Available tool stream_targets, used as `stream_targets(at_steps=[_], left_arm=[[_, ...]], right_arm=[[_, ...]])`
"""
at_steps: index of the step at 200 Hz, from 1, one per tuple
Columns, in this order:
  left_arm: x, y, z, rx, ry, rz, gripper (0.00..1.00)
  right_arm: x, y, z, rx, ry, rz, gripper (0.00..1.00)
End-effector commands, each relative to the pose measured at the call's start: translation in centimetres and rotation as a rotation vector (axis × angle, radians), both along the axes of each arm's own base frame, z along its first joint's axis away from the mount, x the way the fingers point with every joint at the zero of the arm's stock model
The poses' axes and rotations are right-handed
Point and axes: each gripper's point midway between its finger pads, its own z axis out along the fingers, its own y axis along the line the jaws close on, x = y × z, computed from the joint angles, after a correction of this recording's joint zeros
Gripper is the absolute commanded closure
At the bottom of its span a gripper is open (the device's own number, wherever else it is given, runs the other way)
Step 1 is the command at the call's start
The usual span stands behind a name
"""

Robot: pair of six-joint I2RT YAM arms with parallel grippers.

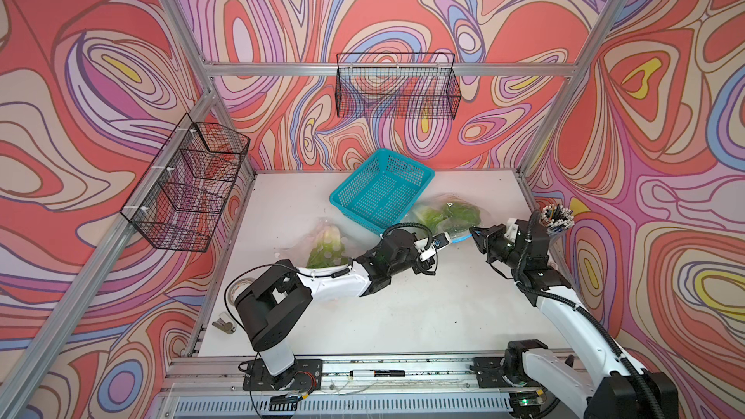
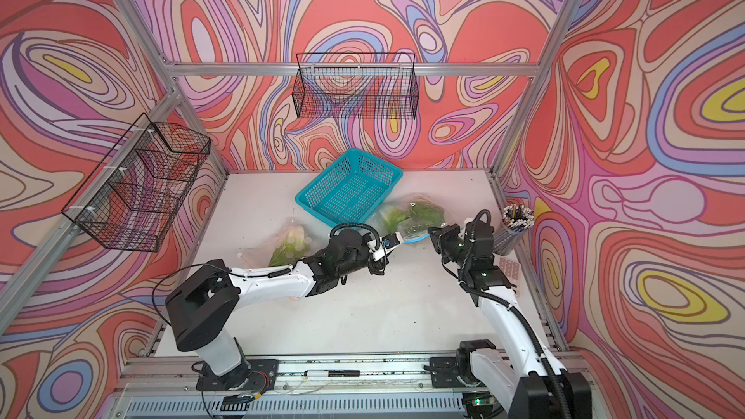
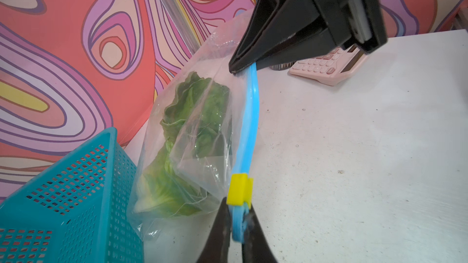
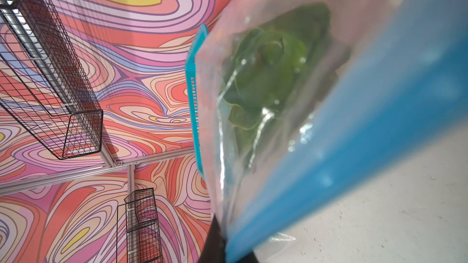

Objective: Open the zip-top bag and take out the chinese cabbages
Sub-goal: Adjust the zipper food storage bag at the center of the board.

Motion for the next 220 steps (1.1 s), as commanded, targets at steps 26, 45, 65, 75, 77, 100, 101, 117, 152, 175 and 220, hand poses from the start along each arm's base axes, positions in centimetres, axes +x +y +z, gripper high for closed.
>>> stream_targets(at_steps=[26, 45, 65, 75, 77, 100, 101, 117, 152, 175, 220], left_arm=[[-1.1, -0.1, 1.0, -0.015, 0.024, -0.035, 0.97], [-1.1, -0.1, 1.1, -0.018, 0.03, -0.034, 0.99], [-1.1, -0.2, 1.5, -0.031, 0.043, -0.034, 1.0], [-1.1, -0.2, 1.7, -0.039, 0.052, -0.03, 1.0], [-1.1, -0.2, 1.8, -0.041, 0.054, -0.031, 1.0], [-1.3, -0.2, 2.3, -0.046, 0.075, -0.031, 1.0], [-1.3, -0.2, 2.3, -0.046, 0.076, -0.032, 1.0], [-1.4, -0.3, 2.6, -0.04, 0.092, -0.037, 1.0], [-1.2, -0.2, 3.5, -0.04, 0.114, -0.025, 1.0], [-0.8, -0.2, 4.0, -0.015, 0.155, -0.018, 1.0], [0.2, 0.5, 5.7, -0.049, 0.237, -0.014, 1.0]], right_arm=[[0.2, -0.4, 0.9, -0.039, -0.015, -0.017, 0.93], [0.3, -0.3, 1.0, -0.046, -0.018, -0.007, 0.92], [0.2, -0.4, 0.8, -0.093, -0.008, 0.008, 0.9], [0.2, -0.5, 0.7, -0.123, -0.004, 0.015, 0.87], [0.2, -0.6, 0.8, -0.126, -0.004, 0.015, 0.86], [0.2, -1.0, 1.3, -0.219, -0.024, 0.03, 0.7], [0.2, -1.0, 1.3, -0.224, -0.026, 0.032, 0.7], [0.2, -1.4, 1.9, -0.28, -0.04, 0.038, 0.58], [0.0, -2.1, 2.8, -0.403, -0.044, 0.052, 0.35], [-0.2, -3.1, 3.9, -0.516, -0.053, 0.048, 0.27], [-0.3, -3.3, 7.0, -0.758, -0.212, 0.136, 0.29]])
